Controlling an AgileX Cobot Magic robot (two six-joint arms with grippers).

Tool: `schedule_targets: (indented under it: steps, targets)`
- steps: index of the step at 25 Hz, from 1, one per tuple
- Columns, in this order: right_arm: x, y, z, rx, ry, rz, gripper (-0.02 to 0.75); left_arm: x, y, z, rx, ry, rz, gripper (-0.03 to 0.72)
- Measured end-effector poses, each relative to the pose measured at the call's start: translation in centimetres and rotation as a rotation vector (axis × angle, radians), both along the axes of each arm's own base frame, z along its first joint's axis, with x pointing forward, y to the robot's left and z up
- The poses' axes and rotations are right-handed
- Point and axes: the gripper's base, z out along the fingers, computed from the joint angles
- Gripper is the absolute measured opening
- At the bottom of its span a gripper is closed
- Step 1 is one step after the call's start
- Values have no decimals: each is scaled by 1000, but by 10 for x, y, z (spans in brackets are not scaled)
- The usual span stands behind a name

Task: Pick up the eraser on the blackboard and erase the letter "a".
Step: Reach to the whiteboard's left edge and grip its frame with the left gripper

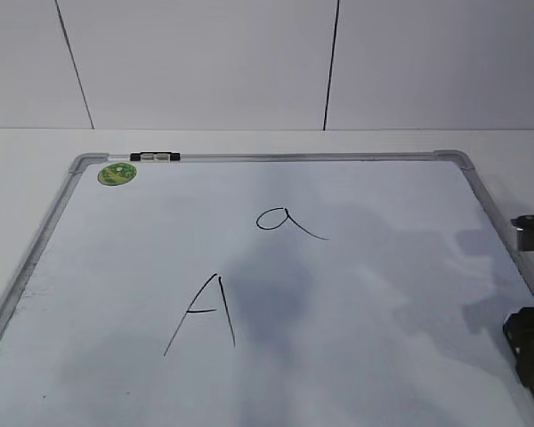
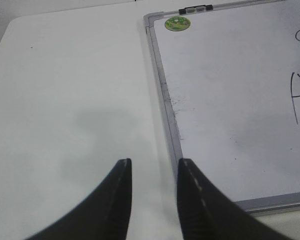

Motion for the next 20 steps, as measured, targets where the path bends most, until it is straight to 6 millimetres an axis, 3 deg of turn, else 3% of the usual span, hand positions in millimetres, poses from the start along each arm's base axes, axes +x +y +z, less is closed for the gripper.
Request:
schedule_targets:
  steps: [10, 20]
  targets:
    - [-13, -2, 38, 18, -157, 2, 561, 0, 0, 0, 0, 0, 0, 235]
    - [-46, -5, 76, 42, -220, -9, 561, 0, 0, 0, 0, 0, 0, 235]
